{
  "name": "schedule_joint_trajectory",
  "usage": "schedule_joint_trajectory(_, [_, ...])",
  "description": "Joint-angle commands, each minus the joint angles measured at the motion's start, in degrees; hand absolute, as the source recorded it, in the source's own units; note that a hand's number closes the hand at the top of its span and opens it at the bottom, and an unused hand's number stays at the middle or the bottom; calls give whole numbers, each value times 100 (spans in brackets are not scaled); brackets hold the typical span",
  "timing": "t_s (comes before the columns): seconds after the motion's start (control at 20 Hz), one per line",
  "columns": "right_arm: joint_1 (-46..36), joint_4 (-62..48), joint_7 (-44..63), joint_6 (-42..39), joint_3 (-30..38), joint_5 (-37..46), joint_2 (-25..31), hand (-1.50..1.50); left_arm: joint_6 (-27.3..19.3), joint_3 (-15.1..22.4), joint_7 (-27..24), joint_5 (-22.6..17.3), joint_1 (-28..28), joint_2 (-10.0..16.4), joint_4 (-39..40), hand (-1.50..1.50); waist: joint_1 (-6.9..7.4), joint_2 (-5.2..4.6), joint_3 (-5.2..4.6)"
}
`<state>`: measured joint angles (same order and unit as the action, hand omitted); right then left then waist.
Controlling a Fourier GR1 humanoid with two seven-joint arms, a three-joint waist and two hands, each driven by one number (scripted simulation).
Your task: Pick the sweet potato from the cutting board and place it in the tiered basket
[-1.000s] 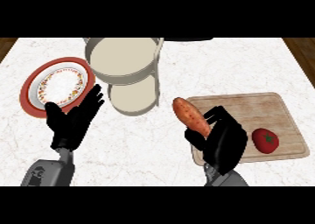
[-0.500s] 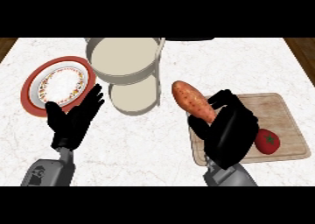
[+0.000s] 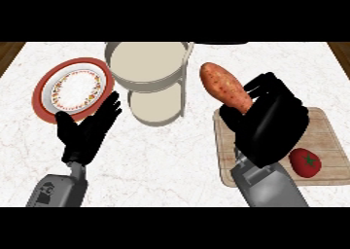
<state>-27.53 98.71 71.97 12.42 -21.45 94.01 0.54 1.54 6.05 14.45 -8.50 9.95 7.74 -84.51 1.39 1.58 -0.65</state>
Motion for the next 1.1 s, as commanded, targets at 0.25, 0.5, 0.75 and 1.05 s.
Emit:
schedule_joint_trajectory(0.25, [-1440, -295, 1327, -1217, 1005, 75, -51, 150, 76, 28, -25, -27, 141, -29, 46, 0, 273, -109, 16])
schedule_joint_trajectory(0.5, [-2347, -996, 1326, -1336, 1604, 52, -52, 150, 70, 239, 9, 109, 312, -130, 0, 0, 471, -200, 33])
schedule_joint_trajectory(0.75, [-2871, -1725, 1325, -1083, 2165, -51, -52, 150, 148, 199, 33, 4, 444, -162, 45, 0, 545, -267, 46])
schedule_joint_trajectory(1.05, [-3316, -1988, 1324, 186, 2613, -241, -52, 150, 176, 348, 55, 74, 507, -245, 88, 0, 768, -354, 64])
